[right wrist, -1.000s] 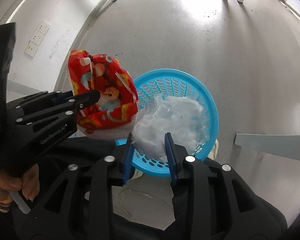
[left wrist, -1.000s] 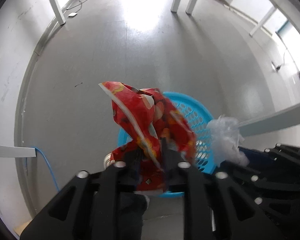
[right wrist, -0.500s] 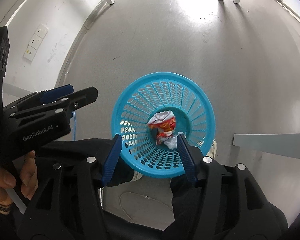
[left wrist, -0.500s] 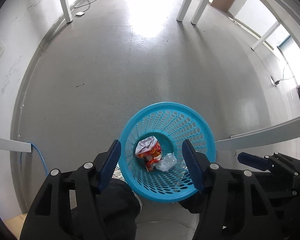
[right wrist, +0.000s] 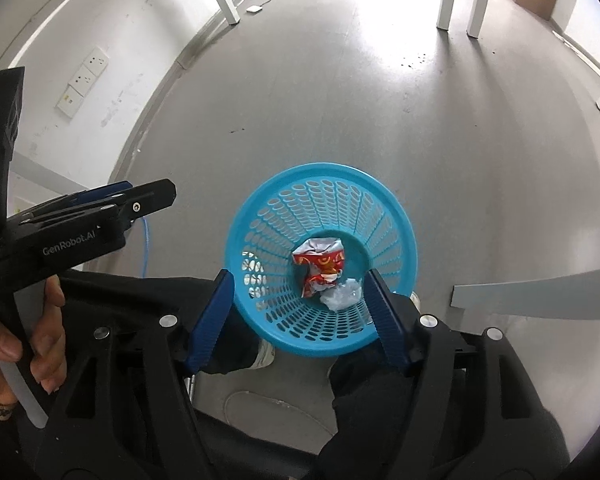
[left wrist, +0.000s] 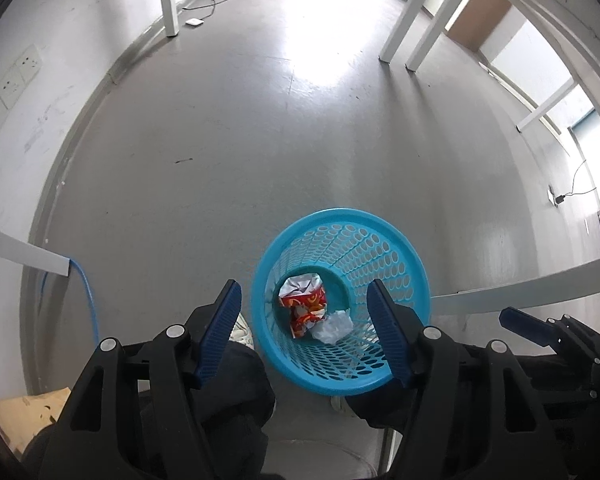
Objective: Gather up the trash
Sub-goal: 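Open the left tool over the basket while the right tool releases the clear bag, then raise both open tools back toward the remaining bags on the table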
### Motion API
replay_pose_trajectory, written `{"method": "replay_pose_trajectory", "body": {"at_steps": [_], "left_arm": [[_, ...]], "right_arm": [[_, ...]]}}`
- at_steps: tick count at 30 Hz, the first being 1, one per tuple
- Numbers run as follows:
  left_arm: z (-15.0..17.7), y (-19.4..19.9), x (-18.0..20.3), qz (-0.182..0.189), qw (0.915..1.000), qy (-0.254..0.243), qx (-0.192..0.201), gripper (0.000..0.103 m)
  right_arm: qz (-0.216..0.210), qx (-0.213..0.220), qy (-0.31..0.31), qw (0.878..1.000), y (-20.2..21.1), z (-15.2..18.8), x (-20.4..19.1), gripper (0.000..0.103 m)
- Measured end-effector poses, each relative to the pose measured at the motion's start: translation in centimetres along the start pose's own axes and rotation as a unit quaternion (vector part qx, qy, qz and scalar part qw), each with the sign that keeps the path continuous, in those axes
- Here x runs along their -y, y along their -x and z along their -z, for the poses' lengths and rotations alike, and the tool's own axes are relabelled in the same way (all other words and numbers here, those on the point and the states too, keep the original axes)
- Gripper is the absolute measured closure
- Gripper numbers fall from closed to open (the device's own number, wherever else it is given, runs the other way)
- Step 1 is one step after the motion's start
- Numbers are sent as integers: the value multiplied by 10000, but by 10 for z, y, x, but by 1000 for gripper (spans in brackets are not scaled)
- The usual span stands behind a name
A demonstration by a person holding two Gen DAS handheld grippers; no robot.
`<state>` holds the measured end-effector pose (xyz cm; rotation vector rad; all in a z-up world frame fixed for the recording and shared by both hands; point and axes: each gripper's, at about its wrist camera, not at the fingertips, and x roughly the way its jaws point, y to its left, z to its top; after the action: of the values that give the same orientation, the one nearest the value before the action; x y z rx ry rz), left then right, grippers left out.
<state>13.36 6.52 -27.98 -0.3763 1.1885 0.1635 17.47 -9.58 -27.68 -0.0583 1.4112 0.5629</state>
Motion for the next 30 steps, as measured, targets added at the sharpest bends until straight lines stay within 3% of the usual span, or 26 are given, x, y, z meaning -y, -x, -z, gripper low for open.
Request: {"method": "replay_pose_trajectory", "body": {"at_steps": [9,11,16,25,28,30], "left_arm": [[19,34,15,-202,9978,-402,479,24],[23,40,17,-379,9965,-458,594,19],[31,55,24,-501,9931,-692,800,18],[52,104,10,-81,9944,-293,1017,7],[61,129,8,-85,9921,-184,1239,6],[68,154,8,-240,9859,-152,1650,6]], "right_arm": [[-138,313,73,9994,40,23,-6,33],[-180,387,35,9991,49,28,-6,27],[-194,478,36,9987,68,40,-5,26],[253,1003,414,9938,129,63,-11,18],[102,1263,448,9909,153,73,-10,15],[44,1426,574,9881,166,80,-13,14]]}}
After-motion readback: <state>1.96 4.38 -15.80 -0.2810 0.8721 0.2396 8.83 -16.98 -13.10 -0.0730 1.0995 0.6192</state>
